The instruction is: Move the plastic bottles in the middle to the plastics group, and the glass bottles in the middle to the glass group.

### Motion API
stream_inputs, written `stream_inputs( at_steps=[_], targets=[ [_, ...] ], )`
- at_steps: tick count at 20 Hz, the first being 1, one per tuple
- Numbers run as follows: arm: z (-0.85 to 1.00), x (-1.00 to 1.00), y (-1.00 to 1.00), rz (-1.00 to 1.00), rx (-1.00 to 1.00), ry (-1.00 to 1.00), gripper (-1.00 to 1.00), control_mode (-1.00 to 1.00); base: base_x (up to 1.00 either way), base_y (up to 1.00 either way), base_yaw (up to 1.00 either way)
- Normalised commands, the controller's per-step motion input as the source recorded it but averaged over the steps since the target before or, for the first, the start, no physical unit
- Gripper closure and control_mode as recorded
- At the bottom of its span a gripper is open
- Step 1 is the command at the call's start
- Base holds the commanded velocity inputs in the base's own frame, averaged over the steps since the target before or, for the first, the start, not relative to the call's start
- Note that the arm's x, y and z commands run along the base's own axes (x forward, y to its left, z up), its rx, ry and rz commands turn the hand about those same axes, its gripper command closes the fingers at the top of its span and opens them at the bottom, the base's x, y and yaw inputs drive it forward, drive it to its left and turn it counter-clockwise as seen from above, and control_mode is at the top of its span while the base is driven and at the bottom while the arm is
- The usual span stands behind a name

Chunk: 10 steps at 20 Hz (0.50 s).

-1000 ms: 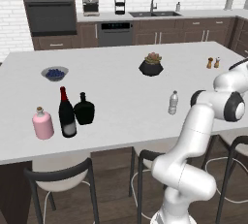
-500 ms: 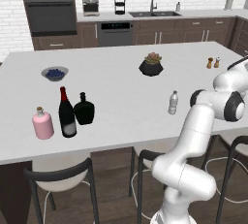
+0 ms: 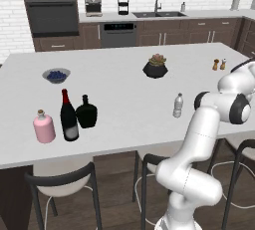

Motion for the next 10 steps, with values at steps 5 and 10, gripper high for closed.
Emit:
stream_inputs(
  at_steps=[5,10],
  targets=[
    [-0.54,0.1,0.0,0.0,0.01,0.0,1.0,-1.0,0.0,0.0,0.0],
    [-0.52,0.13,-0.02,0.0,0.0,0.0,1.0,-1.0,0.0,0.0,0.0]
  ],
)
